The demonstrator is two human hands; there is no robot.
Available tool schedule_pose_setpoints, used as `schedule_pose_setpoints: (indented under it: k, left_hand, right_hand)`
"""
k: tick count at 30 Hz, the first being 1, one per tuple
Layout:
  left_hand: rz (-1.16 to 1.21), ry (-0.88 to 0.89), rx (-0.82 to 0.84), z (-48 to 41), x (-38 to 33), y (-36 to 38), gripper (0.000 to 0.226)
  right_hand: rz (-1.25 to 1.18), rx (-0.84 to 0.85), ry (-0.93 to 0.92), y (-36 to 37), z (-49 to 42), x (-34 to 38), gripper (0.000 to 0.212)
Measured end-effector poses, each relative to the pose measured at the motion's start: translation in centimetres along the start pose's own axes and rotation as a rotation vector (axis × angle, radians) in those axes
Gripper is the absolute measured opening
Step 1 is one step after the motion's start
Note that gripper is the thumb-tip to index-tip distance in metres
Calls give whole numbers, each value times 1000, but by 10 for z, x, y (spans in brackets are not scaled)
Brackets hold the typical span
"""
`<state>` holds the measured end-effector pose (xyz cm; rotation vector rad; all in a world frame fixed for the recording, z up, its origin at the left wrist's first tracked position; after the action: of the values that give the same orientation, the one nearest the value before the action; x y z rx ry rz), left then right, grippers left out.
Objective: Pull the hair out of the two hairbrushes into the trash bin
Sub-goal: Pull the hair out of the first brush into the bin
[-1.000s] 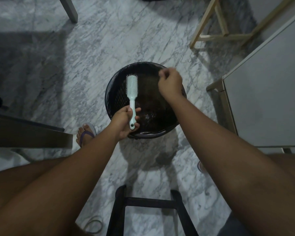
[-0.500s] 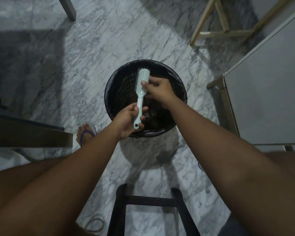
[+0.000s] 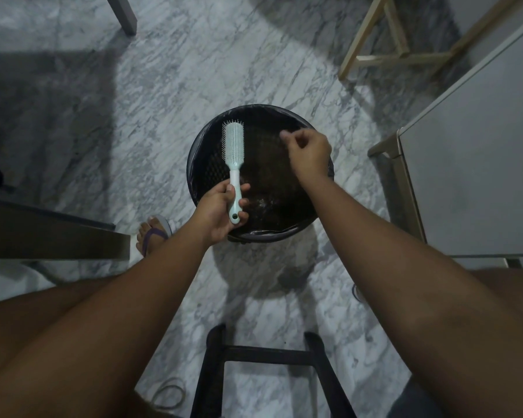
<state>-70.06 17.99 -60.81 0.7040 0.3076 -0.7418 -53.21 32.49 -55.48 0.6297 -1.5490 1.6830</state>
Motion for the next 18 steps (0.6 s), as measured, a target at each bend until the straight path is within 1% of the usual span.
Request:
schedule_pose_setpoints:
  k: [2,3,4,6,8,10,12,13,15,18]
  left_hand:
    - [0,-6,6,1,0,1,30]
    - [-1,-9,12,2,-1,1,29]
    - [-3,-10,20,2,-1,3,27]
    - [-11,-9,35,3,0,5,27]
    - [-27,-11,45,3,0,5,29]
    - [-50,-20,51,2,1,5,32]
    - [-64,-26,60,2,2,6,34]
    - [-66,-29,66,2,2,7,34]
    - [-69,-39,81,2,3,10,33]
    - [-78,-68,116,4,7,15,30]
  right_hand:
    - [304,285,60,23,7,-16,22]
    - [436,407,92,32,15,-23,30]
    - [491,457,101,37,19,-28,40]
    - [415,412,93,37,19,-26,48]
    - [386,391,53,37,16,-18,48]
    - [369,380,36,35,16,-13,40]
    - [223,303,53,30,13,-7,29]
    - [177,268,51,29,11,-3,29]
    - [94,245,90,32,8,1,38]
    - [-228,341,231,47,11,8,55]
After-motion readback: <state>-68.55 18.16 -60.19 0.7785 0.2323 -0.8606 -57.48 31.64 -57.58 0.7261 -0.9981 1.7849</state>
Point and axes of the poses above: each hand's wrist, its own z-axis away from the middle knuckle, its own y-axis out of the palm, x = y × z, the point moved 8 cm from there along -z, towards the middle knuckle, and after that the axes turned 5 degrees about z, right-handed, at the moved point
